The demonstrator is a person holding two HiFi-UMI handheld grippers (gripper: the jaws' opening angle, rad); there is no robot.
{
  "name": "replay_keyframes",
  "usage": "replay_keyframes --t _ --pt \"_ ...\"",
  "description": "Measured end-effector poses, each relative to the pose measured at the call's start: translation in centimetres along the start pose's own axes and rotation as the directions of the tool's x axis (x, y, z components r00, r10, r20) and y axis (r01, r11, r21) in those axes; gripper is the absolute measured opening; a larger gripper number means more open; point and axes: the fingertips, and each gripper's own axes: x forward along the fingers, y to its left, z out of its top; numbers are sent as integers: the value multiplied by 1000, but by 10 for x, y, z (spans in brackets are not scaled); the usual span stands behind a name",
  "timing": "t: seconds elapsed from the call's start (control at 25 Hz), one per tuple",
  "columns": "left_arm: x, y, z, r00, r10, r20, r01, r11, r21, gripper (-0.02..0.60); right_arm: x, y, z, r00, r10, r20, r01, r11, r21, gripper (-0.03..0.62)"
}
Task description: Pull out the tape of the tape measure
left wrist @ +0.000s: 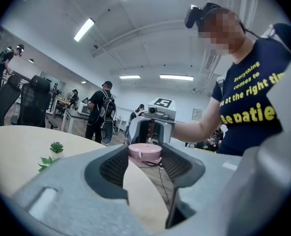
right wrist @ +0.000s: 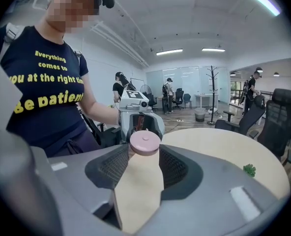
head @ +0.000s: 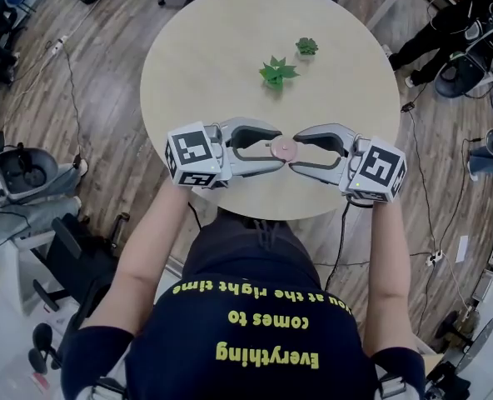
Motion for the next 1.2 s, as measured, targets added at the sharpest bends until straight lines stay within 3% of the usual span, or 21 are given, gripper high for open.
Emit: replay_keyframes --t 0.16,0.24,0.44,0.56,0.68,1.2 --pt "-4 12 1 999 33 -1 -33 992 -120 218 7 -10 -10 990 -124 -73 118 990 -76 209" --pt "-3 16 0 999 48 -7 -49 984 -172 219 7 -14 -6 981 -184 -66 175 977 -123 207" --pt "-3 23 2 997 78 5 -74 957 -282 219 6 -25 0 939 -335 -80 297 905 -305 196" --pt "-3 23 7 997 78 27 -63 933 -355 219 9 -23 1 919 -383 -95 315 856 -410 191" --pt "-2 22 8 996 86 12 -76 925 -373 219 11 -21 6 907 -412 -80 327 814 -480 178" --pt "1 27 8 992 126 -12 -119 891 -437 218 14 -20 11 886 -458 -71 332 733 -593 111"
